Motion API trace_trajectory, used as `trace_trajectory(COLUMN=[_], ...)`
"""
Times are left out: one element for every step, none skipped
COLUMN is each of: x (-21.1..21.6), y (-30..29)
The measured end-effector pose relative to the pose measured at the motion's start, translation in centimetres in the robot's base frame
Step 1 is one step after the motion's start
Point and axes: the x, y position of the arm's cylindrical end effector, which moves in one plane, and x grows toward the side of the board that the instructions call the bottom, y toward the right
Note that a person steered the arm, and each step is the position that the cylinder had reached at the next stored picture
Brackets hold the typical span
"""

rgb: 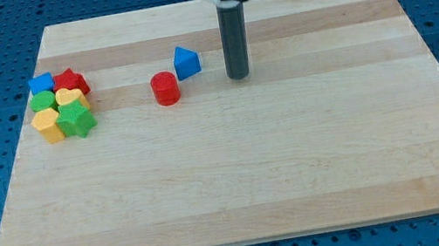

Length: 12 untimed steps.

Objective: Push the red circle closer to the green star and the yellow heart

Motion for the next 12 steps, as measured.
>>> trace_trajectory(x=[-0.4, -0.1, 0.1, 0.1, 1.0, 1.9, 2.0, 2.4, 3.1, 5.6, 7.5, 7.0], y=[-4.6, -10.2, -12.6, -8.9, -6.3, -7.7, -11.9, -14.9, -11.7, -9.8, -11.0, -13.1])
